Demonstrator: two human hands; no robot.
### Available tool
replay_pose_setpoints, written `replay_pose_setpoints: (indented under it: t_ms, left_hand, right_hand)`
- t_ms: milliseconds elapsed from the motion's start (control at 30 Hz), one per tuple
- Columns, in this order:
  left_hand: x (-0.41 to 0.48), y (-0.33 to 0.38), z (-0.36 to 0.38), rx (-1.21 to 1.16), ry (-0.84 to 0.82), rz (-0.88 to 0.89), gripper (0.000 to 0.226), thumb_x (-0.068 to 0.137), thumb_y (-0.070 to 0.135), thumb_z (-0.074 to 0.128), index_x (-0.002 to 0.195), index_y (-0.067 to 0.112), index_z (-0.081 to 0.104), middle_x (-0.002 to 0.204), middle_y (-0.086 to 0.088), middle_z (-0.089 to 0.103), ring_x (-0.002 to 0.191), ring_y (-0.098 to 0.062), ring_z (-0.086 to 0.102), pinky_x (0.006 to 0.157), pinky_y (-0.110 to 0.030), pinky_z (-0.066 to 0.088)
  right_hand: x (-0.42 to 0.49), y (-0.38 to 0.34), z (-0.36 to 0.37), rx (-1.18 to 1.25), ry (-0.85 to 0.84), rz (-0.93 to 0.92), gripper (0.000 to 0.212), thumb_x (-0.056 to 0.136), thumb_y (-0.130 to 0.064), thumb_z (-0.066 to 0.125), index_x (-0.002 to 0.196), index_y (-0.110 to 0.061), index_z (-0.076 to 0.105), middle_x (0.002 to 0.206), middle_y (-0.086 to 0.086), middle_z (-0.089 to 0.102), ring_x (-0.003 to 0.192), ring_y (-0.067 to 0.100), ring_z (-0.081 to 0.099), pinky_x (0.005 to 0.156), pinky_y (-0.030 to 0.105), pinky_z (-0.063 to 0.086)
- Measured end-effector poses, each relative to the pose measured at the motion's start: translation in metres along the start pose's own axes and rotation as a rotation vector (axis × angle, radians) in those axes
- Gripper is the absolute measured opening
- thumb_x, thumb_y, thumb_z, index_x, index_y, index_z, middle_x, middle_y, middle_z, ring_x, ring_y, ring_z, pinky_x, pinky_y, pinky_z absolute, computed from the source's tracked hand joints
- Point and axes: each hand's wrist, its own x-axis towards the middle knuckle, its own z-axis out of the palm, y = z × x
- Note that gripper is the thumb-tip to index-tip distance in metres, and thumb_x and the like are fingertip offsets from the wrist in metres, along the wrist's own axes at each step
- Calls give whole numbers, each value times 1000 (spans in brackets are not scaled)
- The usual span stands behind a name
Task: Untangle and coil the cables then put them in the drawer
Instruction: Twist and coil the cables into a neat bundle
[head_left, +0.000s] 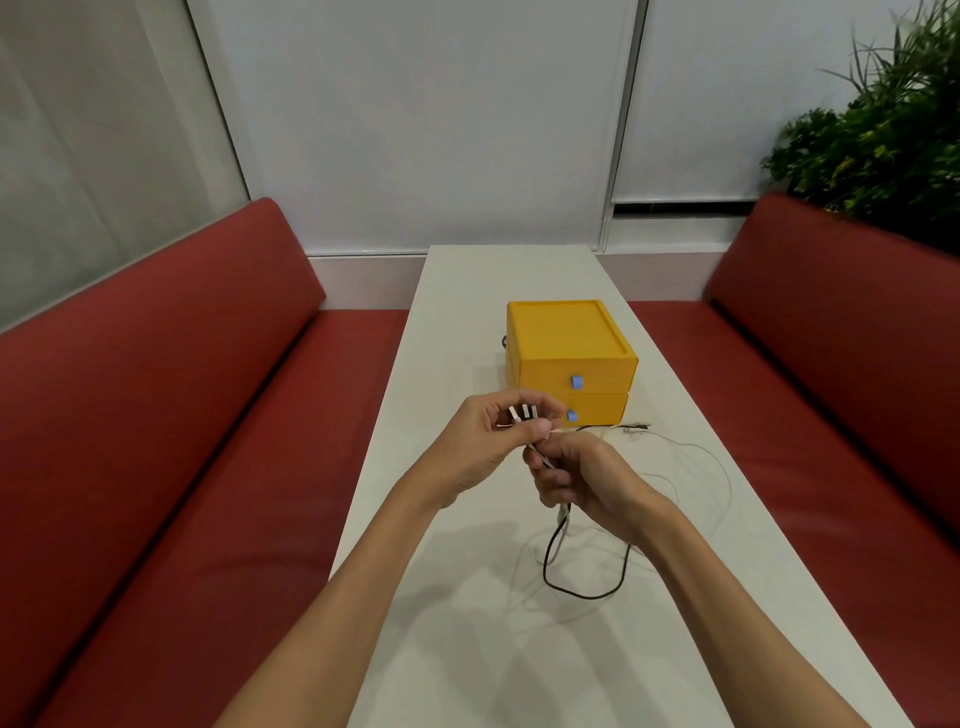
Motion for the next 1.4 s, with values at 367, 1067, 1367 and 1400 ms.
replay_pose_setpoints:
  t_ms: [367, 1067, 1367, 1400]
  left_hand:
    - [8, -9, 14, 58, 228, 53, 11, 96, 13, 56, 98, 24, 57, 82, 0, 67, 73, -17, 67, 68, -36, 57]
    - [42, -8, -104, -846, 875, -82, 27, 101, -8, 30, 84, 9, 42, 69, -4, 37, 37, -5, 38, 40, -16, 34]
    - [48, 37, -43, -718, 380, 7, 17, 101, -3, 38, 94, 9, 49, 76, -7, 49, 51, -8, 51, 51, -19, 46]
    - [48, 42, -31, -695, 319, 1, 16, 101, -2, 38, 96, 9, 49, 77, -7, 50, 53, -8, 51, 52, -19, 47]
  right_hand:
    - [7, -5, 0, -32, -65, -76, 19, 103, -12, 36, 107, -17, 54, 58, -8, 45, 56, 8, 39, 58, 24, 35]
    - [-15, -12, -87, -678, -45, -80, 25, 96, -25, 54, 78, -30, 70, 70, -2, 60, 76, 12, 54, 77, 29, 38]
    - [9, -57, -41, -451, -11, -53, 44, 91, -53, 46, 121, -24, 62, 114, -8, 70, 107, 4, 64, 108, 38, 36]
    - [16, -61, -30, -412, -40, -47, 45, 94, -51, 44, 121, -20, 62, 114, -6, 70, 107, 6, 65, 108, 39, 36]
